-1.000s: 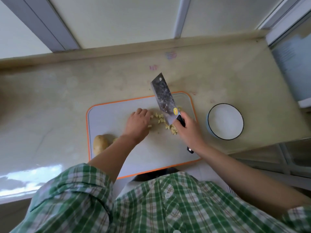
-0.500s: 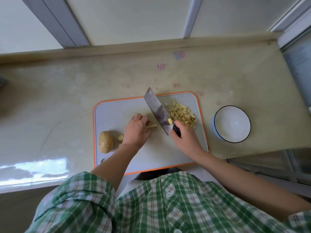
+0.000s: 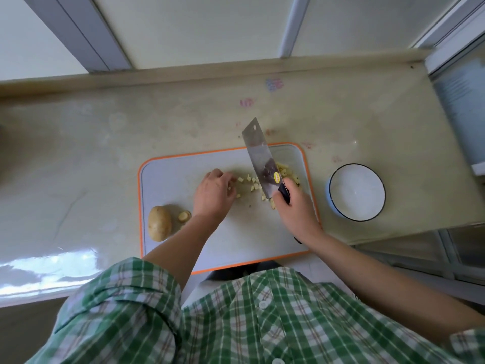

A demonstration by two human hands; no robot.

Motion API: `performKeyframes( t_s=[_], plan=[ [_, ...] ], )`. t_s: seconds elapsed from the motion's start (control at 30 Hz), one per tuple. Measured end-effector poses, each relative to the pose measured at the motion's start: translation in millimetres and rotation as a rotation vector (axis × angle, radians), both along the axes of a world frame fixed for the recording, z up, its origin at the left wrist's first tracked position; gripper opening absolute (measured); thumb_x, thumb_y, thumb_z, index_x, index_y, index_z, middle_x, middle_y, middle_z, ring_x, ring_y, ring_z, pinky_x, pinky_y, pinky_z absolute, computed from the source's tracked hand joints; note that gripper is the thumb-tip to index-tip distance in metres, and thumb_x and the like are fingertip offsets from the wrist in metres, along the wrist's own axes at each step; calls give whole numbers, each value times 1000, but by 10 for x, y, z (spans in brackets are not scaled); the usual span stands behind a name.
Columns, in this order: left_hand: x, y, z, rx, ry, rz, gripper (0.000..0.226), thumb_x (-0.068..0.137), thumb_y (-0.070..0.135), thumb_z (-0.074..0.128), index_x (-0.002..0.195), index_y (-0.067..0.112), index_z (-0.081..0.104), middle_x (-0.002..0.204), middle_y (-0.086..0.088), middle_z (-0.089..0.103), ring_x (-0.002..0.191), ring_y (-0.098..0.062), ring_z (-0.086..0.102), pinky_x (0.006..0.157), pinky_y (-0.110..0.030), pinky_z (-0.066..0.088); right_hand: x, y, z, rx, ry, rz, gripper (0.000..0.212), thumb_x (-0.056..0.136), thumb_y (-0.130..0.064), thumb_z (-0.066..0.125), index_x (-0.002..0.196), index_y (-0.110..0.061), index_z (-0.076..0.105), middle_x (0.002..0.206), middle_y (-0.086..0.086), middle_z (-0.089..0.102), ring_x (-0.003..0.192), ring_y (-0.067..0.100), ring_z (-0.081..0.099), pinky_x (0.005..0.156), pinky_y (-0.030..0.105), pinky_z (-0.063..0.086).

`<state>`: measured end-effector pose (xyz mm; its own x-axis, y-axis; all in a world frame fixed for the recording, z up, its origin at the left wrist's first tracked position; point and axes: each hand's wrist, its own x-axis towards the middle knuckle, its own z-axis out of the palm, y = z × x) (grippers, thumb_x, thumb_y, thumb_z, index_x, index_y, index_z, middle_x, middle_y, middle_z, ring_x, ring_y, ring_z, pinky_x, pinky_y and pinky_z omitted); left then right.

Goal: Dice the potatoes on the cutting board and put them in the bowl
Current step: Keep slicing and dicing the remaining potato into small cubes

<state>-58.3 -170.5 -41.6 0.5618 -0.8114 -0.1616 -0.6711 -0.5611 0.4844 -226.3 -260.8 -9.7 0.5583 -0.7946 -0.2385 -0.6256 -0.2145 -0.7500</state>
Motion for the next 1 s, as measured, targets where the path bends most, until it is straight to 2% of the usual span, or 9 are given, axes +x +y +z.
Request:
performKeyframes(
  t_s=[0.13, 0.3, 0.47, 0.6, 0.67, 0.77, 0.83, 0.93, 1.0],
  plan=[
    [22, -194, -20, 51, -31, -67, 27, 89, 20, 60, 115, 20, 66, 104, -7, 59, 102, -28, 55, 72, -35, 43, -1, -9, 10, 37, -22, 14, 29, 92, -13, 52, 71, -15, 33, 59, -1, 29, 53, 14, 28, 53, 32, 21],
    [44, -352, -48, 160, -107, -86, 13, 90, 19, 59, 98, 15, 67, 99, -6, 63, 100, -27, 54, 71, -35, 42, -22, -17, 10, 85, -39, 22, 30, 94, -15, 51, 71, -18, 32, 60, 0, 30, 51, 12, 27, 51, 30, 22],
    [-10, -378, -15, 85, -30, -162, 24, 90, 32, 61, 102, 12, 66, 95, -6, 65, 101, -26, 54, 70, -36, 43, -19, -59, 13, 51, -20, -9, 35, 94, -13, 52, 68, -21, 30, 56, -4, 29, 48, 10, 28, 48, 24, 20],
    [75, -185, 30, -89, -40, 14, 13, 87, 21, 61, 96, 11, 63, 85, -8, 65, 89, -29, 57, 62, -36, 43, 29, -57, -35, 70, -62, 19, 27, 92, -11, 52, 72, -8, 33, 60, 2, 28, 53, 12, 26, 52, 30, 20],
    [165, -21, 14, -74, -77, 27, 15, 85, 24, 63, 94, 12, 61, 87, -6, 63, 87, -28, 56, 61, -35, 43, 87, -34, -62, 74, -73, 59, 26, 90, -11, 52, 72, -8, 33, 60, 3, 30, 54, 13, 28, 54, 32, 22],
    [151, 215, -47, -10, -121, -144, 27, 76, 35, 75, 89, 14, 63, 84, -5, 60, 84, -28, 58, 56, -30, 39, 155, -11, -88, 60, -83, 77, 27, 90, -11, 55, 70, -12, 36, 58, 3, 33, 54, 13, 31, 54, 34, 24],
    [59, 280, -85, 25, -144, -214, 29, 71, 33, 81, 83, 14, 63, 80, -5, 58, 78, -30, 60, 50, -28, 36, 175, -12, -87, 60, -62, 72, 31, 91, -14, 55, 69, -19, 35, 56, -2, 33, 52, 13, 32, 54, 34, 25],
    [-36, 232, -84, 26, -171, -204, 28, 69, 28, 83, 72, 12, 60, 74, -8, 57, 72, -32, 60, 44, -28, 33, 169, -24, -76, 75, -45, 82, 30, 92, -16, 54, 70, -21, 35, 56, -3, 35, 52, 13, 34, 53, 33, 25],
    [-43, 214, -58, 9, -174, -157, 24, 75, 27, 77, 74, 10, 60, 75, -9, 58, 76, -34, 60, 47, -32, 35, 161, -25, -62, 73, -41, 100, 32, 92, -15, 55, 68, -23, 34, 55, -6, 36, 51, 10, 33, 53, 31, 25]
  ],
)
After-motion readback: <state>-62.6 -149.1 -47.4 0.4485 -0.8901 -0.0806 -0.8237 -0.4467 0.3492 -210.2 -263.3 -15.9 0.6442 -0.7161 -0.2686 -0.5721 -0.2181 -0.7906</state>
